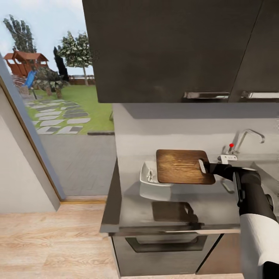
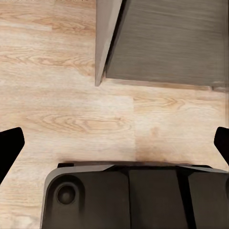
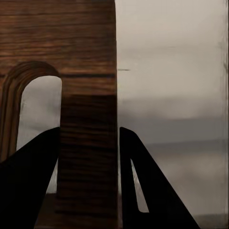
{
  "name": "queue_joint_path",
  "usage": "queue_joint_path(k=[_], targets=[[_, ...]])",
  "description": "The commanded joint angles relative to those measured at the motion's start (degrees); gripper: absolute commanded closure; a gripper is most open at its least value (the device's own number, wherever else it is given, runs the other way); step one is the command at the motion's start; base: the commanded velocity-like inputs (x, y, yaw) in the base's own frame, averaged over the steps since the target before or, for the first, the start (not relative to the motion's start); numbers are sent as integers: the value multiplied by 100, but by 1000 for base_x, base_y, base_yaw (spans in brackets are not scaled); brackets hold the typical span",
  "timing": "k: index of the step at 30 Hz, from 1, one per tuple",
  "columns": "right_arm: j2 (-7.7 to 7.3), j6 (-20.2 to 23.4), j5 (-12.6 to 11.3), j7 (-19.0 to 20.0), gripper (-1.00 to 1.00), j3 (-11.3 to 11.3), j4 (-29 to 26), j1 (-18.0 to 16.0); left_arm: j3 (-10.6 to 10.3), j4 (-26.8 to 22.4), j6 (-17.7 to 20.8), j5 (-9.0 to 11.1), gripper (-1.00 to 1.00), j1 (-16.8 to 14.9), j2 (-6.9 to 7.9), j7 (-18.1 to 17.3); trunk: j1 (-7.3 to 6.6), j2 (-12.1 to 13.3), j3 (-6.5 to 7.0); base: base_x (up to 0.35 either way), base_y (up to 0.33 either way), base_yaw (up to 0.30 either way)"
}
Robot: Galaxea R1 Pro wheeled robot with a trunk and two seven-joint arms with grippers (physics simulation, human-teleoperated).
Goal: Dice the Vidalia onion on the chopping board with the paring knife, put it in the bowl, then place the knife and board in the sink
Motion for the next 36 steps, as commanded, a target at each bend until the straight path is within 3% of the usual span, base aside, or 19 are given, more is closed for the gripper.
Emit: queue_joint_path(k=[1, 14, 17, 19, 21, 23, 26, 33, 36], targets=[[0, 16, 33, 56, 100, -16, 4, -6, 31, -9, -12, -35, -100, -1, -9, -39, 4, -13, -11, -4, -252, 0], [7, 17, 29, 30, 100, -24, 27, -6, 31, -15, -13, -42, -100, -1, -9, -39, 4, -13, -11, 0, -296, 0], [12, 19, 20, -530, 100, -26, 42, -6, 31, -18, -13, -43, -100, -1, -9, -39, 4, -13, -11, 0, -320, 0], [30, 17, -5, -1262, 100, -83, 46, -7, 31, -18, -13, -42, -100, -1, -9, -39, 4, -13, -11, 0, -320, 0], [48, 16, -85, -1798, 100, -297, 48, -6, 31, -18, -13, -41, -100, -1, -9, -39, 4, -13, -11, 0, -320, 0], [72, 15, -165, -2089, 100, -586, 48, -6, 31, -18, -13, -43, -100, -1, -9, -39, 4, -13, -11, 0, -320, 0], [111, 15, -189, -2297, 100, -690, 64, -6, 31, -18, -13, -42, -100, -1, -9, -39, 4, -13, -11, 0, -320, 0], [670, -159, -233, -3461, 100, -776, 282, -6, 31, -18, -13, -44, -100, -1, -9, -39, 4, -13, -11, 0, -320, 0], [813, -782, -603, -4216, 100, -1041, 625, -6, 31, -18, -13, -44, -100, -1, -9, -39, 4, -13, -11, 0, -320, 0]])
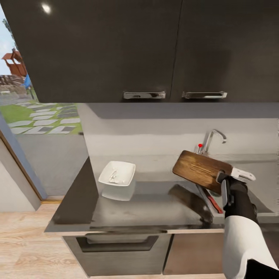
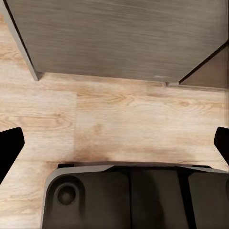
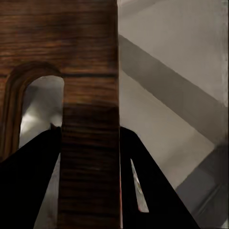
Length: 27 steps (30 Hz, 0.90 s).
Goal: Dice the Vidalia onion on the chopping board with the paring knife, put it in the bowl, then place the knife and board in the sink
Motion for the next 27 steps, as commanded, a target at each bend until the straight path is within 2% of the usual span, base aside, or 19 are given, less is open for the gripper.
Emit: queue_joint_path(k=[1, 3, 6, 10, 12, 15, 17, 18, 20, 22, 24, 27], targets=[[20, -139, -272, -287, 100, -46, 109, -6, 31, -9, -10, -36, -100, -1, -9, -39, 4, -14, -12, 0, -320, 0], [33, -256, -679, -659, 100, -70, 194, -5, 31, -9, -10, -36, -100, -1, -9, -39, 4, -14, -12, 0, -320, 0], [38, -301, -964, -851, 100, -77, 226, -5, 31, -9, -10, -36, -100, -1, -9, -39, 4, -14, -12, 0, -320, 0], [51, -390, -1036, -906, 100, -85, 245, -5, 24, -4, -10, -36, -100, -1, -9, -39, 4, -14, -12, 0, -320, 0], [142, -530, -1038, -945, 100, -94, 270, -7, 23, -2, -10, -36, -100, -1, -9, -39, 4, -14, -12, 0, -320, 0], [284, -925, -1045, -1385, 100, -105, 476, -7, 23, -5, -10, -36, -100, -1, -9, -39, 4, -14, -12, 0, -319, 0], [315, -1277, -1130, -1702, 100, -105, 693, -7, 23, -8, -10, -36, -100, -1, -9, -39, 4, -14, -12, 0, -287, 0], [320, -1373, -1236, -1807, 100, -105, 763, -6, 23, -9, -10, -36, -100, -1, -9, -39, 4, -14, -12, 0, -223, 0], [368, -1499, -1740, -2096, 100, -96, 863, -6, 23, -9, -10, -36, -100, -1, -9, -39, 4, -14, -12, 0, -149, 0], [472, -1529, -2074, -2270, 100, -89, 888, -6, 23, -9, -10, -36, -100, -1, -9, -39, 4, -14, -12, 0, -101, 0], [553, -1541, -2205, -2364, 100, -80, 898, -6, 23, -11, -10, -36, -100, -1, -9, -40, 4, -14, -12, 0, -82, 0], [719, -1547, -2249, -2446, 100, -81, 914, -6, 23, -29, -10, -36, -100, -1, -9, -45, 4, -14, -12, 0, -35, 0]])
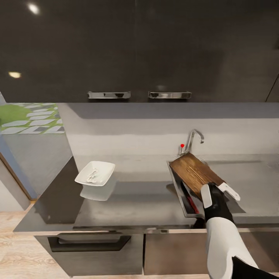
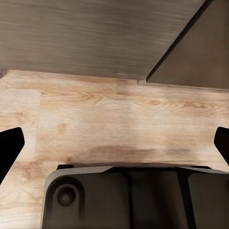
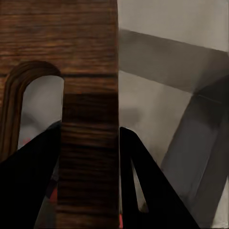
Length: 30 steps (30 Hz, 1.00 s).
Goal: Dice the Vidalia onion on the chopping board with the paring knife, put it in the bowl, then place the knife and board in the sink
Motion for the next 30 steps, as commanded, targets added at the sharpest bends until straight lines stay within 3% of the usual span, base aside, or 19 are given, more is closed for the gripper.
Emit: queue_joint_path(k=[1, 5, 11, 14, 17, 22, 30], targets=[[37, 30, -5, -177, 100, -13, -24, -8, 30, -18, -13, -36, -100, -2, -8, -37, 4, -12, -11, 0, -11, 0], [63, 59, -49, -1277, 100, 5, -96, -42, 29, -41, -13, -36, -100, -2, -6, -39, 4, -12, -11, 0, -3, 0], [97, 64, -468, -2211, 100, 25, -144, -200, 29, -58, -9, -36, -100, -2, -8, -39, 4, -12, -11, 0, 0, 0], [182, 53, -603, -2662, 100, 326, -245, -320, 29, -58, -7, -32, -100, -2, -8, -39, 4, -12, -11, 0, 0, 0], [306, 45, -712, -3021, 100, 475, -395, -343, 29, -58, -8, -34, -100, -2, -8, -39, 4, -12, -11, 2, 0, 0], [306, 56, -1079, -3281, 100, 534, -588, -348, 35, -71, -5, -31, -100, -2, -8, -34, 4, -12, -11, 193, -69, 0], [306, 74, -1173, -3278, 100, 557, -613, -349, 36, -67, -5, -27, -100, -2, -8, -30, 4, -12, -11, 256, -121, 0]])
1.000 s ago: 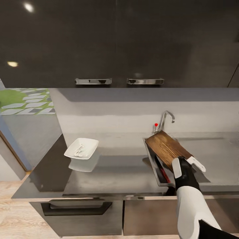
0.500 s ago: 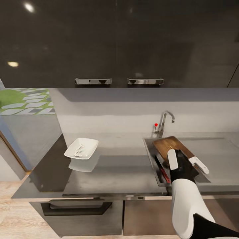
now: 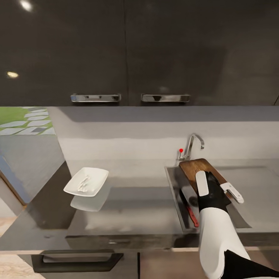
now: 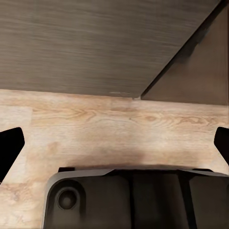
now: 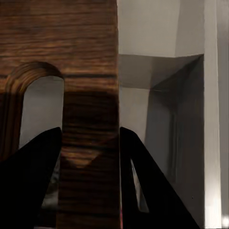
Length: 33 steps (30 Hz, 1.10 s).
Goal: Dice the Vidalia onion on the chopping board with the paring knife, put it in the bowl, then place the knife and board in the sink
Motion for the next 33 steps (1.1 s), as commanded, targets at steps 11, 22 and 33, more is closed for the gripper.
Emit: queue_joint_path(k=[11, 22, 33], targets=[[3, 66, -276, -20, 100, 10, 6, -6, 30, -8, -12, -37, -100, -2, -9, -37, 6, -12, -30, 169, -136, 0], [3, 62, -430, -9, 100, 10, 146, -5, 23, -8, -12, -35, -100, -2, -9, -40, 6, -12, -121, 121, -111, 0], [3, 62, -433, 3, 100, 10, 384, -5, 22, -16, -15, -35, -100, -2, -8, -46, 6, -12, -127, -257, -3, 0]])
